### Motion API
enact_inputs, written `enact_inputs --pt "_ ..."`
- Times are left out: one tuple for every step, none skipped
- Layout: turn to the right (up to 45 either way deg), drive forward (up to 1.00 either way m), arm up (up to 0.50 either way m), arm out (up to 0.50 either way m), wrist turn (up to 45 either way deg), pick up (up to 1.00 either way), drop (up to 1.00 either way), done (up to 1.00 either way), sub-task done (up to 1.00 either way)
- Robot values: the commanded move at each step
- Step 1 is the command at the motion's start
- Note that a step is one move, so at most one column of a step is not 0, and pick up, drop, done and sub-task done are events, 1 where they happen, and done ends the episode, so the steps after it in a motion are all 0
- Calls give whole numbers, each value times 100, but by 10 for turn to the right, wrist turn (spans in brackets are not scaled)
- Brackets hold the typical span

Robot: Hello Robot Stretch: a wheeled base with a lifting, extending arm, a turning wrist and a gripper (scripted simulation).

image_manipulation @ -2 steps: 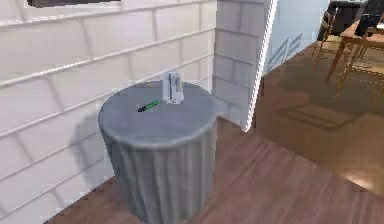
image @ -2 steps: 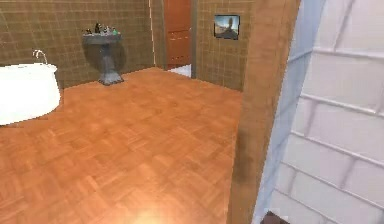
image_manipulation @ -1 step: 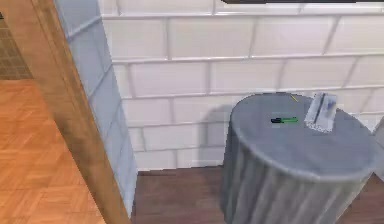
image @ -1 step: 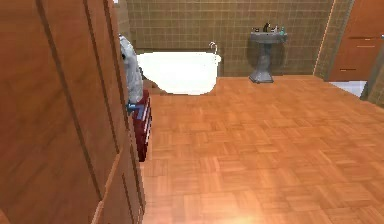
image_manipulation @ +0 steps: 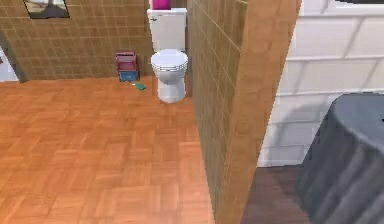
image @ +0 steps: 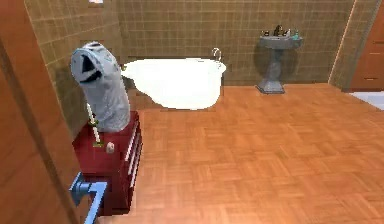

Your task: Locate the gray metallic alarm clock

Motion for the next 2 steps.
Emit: enact_inputs --pt "360 0 0 0 0 0 0 0 0" --pt "0 100 0 0 0 0 0 0 0"
